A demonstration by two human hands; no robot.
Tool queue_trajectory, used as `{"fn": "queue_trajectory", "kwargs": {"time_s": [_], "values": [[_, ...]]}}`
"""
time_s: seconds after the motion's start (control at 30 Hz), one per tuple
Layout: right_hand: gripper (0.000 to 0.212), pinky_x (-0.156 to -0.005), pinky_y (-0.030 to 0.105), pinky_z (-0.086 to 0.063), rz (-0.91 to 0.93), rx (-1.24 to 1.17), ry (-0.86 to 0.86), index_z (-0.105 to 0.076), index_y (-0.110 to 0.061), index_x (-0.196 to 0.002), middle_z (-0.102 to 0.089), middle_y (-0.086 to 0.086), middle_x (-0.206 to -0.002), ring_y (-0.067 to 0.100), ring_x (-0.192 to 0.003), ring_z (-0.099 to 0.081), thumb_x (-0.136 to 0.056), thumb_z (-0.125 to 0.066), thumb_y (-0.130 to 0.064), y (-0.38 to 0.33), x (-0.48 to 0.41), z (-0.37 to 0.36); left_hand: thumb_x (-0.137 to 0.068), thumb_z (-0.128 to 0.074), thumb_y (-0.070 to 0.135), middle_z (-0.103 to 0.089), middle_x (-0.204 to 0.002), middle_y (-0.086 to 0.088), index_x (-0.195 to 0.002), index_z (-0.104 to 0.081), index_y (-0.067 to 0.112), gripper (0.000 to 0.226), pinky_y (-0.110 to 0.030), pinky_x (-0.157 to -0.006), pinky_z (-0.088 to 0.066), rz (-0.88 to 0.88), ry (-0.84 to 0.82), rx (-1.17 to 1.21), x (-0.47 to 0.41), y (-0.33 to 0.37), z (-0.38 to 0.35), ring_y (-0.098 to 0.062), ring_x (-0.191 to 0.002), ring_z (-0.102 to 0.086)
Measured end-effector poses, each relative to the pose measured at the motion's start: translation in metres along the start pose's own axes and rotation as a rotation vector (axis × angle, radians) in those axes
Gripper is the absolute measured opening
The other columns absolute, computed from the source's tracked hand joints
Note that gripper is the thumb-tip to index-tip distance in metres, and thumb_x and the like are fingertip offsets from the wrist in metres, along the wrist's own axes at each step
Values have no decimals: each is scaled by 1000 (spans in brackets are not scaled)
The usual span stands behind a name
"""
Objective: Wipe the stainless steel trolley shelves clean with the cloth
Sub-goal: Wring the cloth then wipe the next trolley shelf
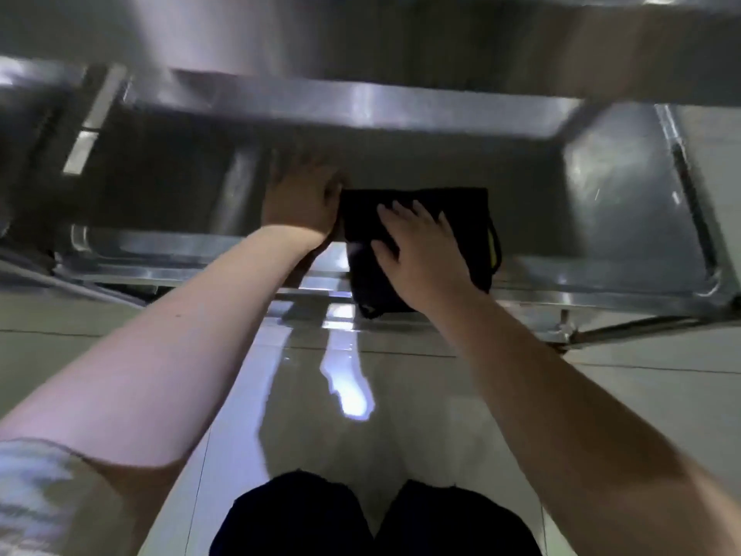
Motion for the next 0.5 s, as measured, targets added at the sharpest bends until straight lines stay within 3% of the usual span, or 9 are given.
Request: {"fn": "queue_trajectory", "kwargs": {"time_s": [0.07, 0.17, 0.27, 0.4, 0.5], "values": [[60, -119, 54, 3, 9, 120, -35, -14, -36, -155, -8, -1, -165, 31, -150, -1, -99, -27, -54, -3, 2, -25, -104, -37, 32, -38, -155, -8, -146, -44, 22, 44, -55, -118, -9, -39, 28, -68, -9, -11, -7, -32, -147, -23], [59, -118, 53, 13, -26, 112, 19, -9, -50, -151, -1, -11, -164, 31, -150, 7, -96, -27, -62, 17, -14, -32, -105, -30, 38, -26, -161, -2, -152, -31, 25, 50, -60, -117, -2, -55, 21, -105, -18, -19, -20, -29, -150, -11], [60, -117, 53, 12, -154, 149, -2, -5, -55, -149, 1, -16, -163, 34, -149, 9, -95, -27, -65, 68, -25, -20, -104, -25, 43, -19, -163, 1, -154, -22, 32, 51, -61, -117, 0, -41, -18, -107, -22, -20, -26, -28, -151, -7], [60, -117, 58, 7, -492, 157, -45, -1, -54, -149, 3, -10, -164, 38, -149, 7, -95, -23, -66, 183, -13, 18, -104, -22, 44, -18, -163, 0, -155, -17, 39, 52, -62, -116, -1, -49, -33, -146, -21, -17, -25, -29, -150, -9], [60, -116, 62, 5, -650, 185, -16, 0, -51, -151, 3, -5, -165, 43, -148, 6, -95, -17, -67, 195, -13, 22, -103, -21, 45, -19, -163, 1, -154, -15, 41, 52, -62, -116, 0, -42, -29, -152, -22, -17, -29, -29, -150, -10]]}}
Point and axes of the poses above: each hand's wrist, its own x-axis away from the middle knuckle, its own z-axis out of the back of the hand, y = z × x, the point moved 5 cm from there along -x, towards the middle knuckle
